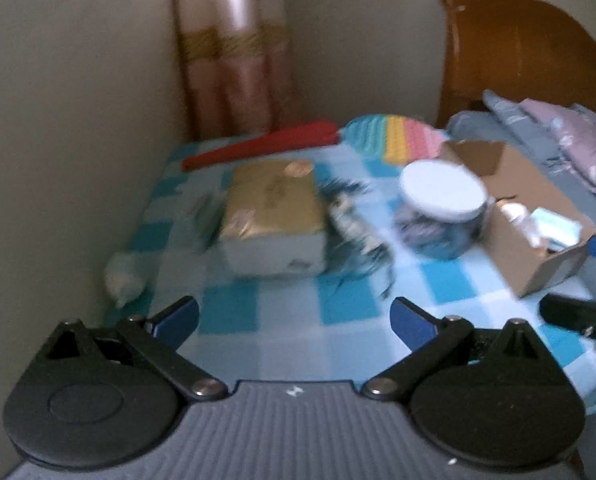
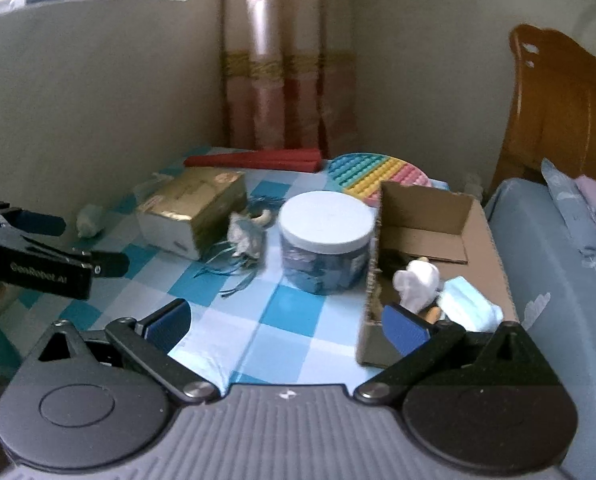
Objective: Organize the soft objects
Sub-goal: 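Withdraw both tools from the box back over the table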
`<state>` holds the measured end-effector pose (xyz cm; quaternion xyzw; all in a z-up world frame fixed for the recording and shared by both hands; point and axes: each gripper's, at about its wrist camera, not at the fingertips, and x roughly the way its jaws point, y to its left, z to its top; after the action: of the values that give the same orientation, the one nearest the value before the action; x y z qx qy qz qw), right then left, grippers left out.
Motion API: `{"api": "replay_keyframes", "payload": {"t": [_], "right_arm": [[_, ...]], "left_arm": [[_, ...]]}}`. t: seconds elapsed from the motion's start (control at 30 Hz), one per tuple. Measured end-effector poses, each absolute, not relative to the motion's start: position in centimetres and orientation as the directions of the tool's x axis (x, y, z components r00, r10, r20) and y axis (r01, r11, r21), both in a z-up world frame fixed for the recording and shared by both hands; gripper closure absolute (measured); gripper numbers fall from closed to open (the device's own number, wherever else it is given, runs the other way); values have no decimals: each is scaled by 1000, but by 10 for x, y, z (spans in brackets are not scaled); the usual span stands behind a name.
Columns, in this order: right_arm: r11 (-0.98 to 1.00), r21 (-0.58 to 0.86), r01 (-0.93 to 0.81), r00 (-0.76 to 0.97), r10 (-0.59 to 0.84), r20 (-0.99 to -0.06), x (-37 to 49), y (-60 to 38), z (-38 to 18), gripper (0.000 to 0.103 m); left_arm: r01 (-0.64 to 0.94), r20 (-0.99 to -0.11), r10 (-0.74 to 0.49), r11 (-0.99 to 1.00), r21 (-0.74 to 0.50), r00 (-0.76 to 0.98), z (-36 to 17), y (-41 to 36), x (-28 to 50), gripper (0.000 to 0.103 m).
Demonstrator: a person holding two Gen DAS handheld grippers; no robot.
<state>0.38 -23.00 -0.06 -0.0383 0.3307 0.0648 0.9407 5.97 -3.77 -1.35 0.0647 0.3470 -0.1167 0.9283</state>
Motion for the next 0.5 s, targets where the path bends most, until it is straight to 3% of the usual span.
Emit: {"api": "replay_keyframes", "payload": {"t": [0.5], "right_arm": [[970, -88, -228, 725, 109, -680, 33, -184, -15, 0]], "left_arm": [[95, -675, -36, 994, 51, 737, -56, 16, 76, 2]]}}
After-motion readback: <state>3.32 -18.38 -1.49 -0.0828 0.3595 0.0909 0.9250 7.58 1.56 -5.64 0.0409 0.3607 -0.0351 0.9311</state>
